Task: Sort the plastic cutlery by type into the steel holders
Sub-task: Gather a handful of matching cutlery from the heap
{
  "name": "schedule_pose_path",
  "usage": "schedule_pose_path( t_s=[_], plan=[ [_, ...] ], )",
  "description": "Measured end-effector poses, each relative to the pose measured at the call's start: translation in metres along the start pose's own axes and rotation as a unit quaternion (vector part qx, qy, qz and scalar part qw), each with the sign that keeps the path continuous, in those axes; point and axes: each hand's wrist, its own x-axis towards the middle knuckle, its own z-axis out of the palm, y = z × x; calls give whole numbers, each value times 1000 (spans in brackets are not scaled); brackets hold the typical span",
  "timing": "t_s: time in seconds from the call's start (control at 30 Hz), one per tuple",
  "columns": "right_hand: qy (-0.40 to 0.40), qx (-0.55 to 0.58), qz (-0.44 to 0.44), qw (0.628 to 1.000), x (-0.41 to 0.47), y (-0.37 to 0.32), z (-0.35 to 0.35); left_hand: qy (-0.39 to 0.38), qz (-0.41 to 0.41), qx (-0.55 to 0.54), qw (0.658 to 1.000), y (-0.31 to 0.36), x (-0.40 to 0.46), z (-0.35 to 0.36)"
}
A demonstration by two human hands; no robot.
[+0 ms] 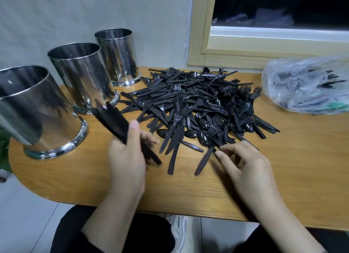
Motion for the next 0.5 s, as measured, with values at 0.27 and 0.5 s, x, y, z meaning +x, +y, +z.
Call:
schedule_pose_path(
  t_s=[0.27,0.5],
  plan=[
    [-56,-83,40,994,-3,14,5,-73,61,211,973,-16,6,-19],
    [-66,-67,72,993,-3,11,2,-104,4,212,972,-23,9,-21]
  ],
)
